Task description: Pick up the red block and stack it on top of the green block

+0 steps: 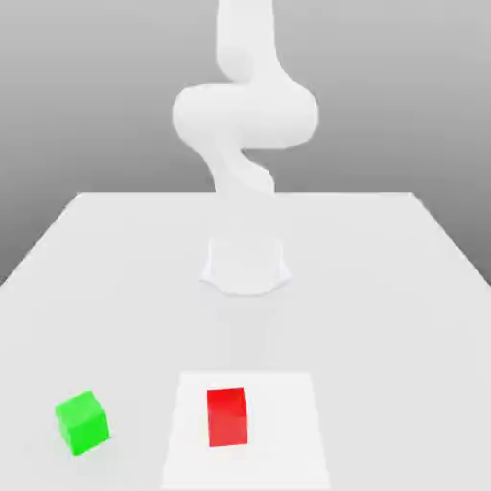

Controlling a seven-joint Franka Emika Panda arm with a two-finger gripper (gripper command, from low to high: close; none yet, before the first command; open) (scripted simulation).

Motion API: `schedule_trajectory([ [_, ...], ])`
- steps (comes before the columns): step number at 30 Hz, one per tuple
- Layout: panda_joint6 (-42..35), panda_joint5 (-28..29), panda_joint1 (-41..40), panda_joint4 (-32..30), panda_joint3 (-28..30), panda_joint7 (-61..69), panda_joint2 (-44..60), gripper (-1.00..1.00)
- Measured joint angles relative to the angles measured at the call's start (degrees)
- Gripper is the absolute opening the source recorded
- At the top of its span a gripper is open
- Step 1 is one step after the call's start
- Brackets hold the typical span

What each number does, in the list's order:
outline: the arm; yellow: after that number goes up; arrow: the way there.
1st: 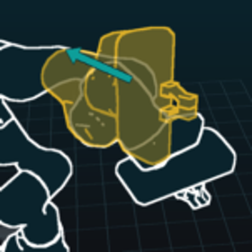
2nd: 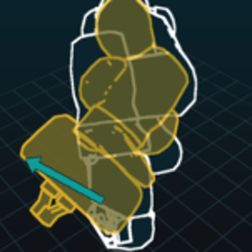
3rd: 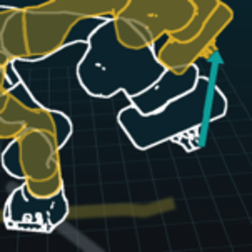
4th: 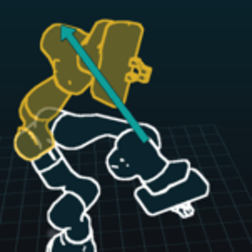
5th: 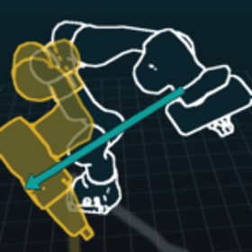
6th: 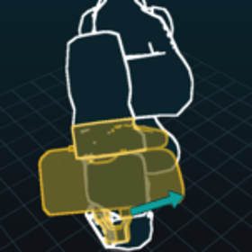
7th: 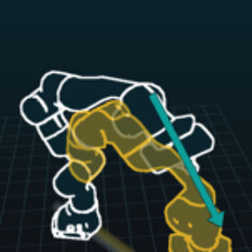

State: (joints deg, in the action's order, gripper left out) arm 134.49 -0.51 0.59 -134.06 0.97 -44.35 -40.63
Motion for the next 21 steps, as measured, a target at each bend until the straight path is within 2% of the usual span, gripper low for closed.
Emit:
schedule_trajectory([
  [14,15.36,-2.20,2.23,-12.90,3.81,7.90,29.54,0.00],
  [21,23.18,-1.03,1.67,-18.95,4.36,10.06,43.95,0.00],
])
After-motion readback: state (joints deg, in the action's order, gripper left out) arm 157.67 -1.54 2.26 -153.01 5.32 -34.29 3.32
